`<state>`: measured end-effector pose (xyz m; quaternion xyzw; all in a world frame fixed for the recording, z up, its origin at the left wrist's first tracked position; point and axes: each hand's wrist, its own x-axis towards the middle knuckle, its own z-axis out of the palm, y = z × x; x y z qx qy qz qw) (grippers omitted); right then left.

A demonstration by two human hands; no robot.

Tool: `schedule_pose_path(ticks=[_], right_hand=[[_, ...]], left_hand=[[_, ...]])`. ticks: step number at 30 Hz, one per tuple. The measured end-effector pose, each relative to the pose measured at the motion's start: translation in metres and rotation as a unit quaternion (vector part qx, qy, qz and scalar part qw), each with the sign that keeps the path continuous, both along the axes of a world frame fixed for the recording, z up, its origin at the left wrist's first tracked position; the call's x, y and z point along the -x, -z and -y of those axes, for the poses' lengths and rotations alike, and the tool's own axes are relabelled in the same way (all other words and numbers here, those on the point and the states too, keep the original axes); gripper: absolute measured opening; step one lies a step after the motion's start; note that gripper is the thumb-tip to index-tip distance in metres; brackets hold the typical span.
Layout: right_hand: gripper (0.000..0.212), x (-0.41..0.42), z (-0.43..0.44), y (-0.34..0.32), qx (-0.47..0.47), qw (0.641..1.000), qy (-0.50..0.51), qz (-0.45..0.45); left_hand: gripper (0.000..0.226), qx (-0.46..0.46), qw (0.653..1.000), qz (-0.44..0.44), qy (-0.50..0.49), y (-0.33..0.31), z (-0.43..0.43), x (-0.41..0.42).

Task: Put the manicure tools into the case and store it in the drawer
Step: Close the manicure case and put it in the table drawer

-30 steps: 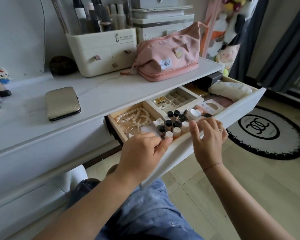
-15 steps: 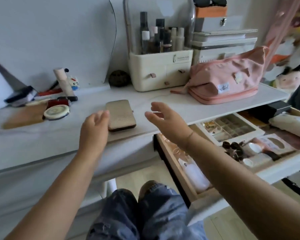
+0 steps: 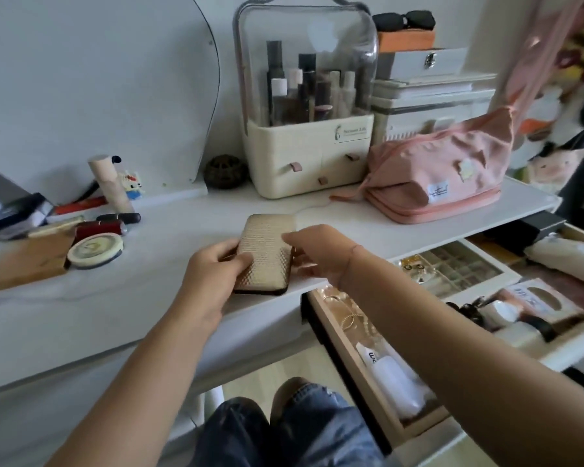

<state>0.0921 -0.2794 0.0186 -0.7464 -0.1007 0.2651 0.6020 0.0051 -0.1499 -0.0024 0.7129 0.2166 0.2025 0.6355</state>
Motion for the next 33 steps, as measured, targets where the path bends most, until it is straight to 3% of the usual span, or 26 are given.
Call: schedule_pose_path(ticks=[4, 9, 14, 17, 20, 26, 33], right_hand=[[0.013, 0.000, 0.079, -0.012, -0.087, 0.996, 0.003, -0.027], [0.008, -0.014, 0.184, -0.008, -0.102, 0.986, 0.122, -0.054], [0.016, -0.030, 0.245, 0.012, -0.119, 0.959, 0.225, -0.124], [0.018, -0.038, 0.262, 0.025, -0.114, 0.950, 0.251, -0.147], [0.020, -0.048, 0.265, 0.036, -0.124, 0.939, 0.273, -0.166], [0.025, -0.066, 0.250, 0.050, -0.119, 0.933, 0.284, -0.184], [0.014, -0.072, 0.248, 0.050, -0.134, 0.931, 0.299, -0.163]], left_hand=[[0.037, 0.031, 0.993, 0.006, 0.114, -0.001, 0.050, -0.019], [0.043, -0.020, 0.965, 0.031, 0.259, -0.005, 0.130, -0.048], [0.055, -0.193, 0.930, 0.041, 0.311, -0.001, 0.177, -0.068], [0.055, -0.294, 0.894, 0.047, 0.335, 0.008, 0.191, -0.074], [0.056, -0.339, 0.874, 0.054, 0.345, 0.018, 0.196, -0.079], [0.042, -0.356, 0.877, 0.035, 0.319, 0.035, 0.197, -0.092], [0.047, -0.367, 0.871, 0.002, 0.326, 0.052, 0.194, -0.101]])
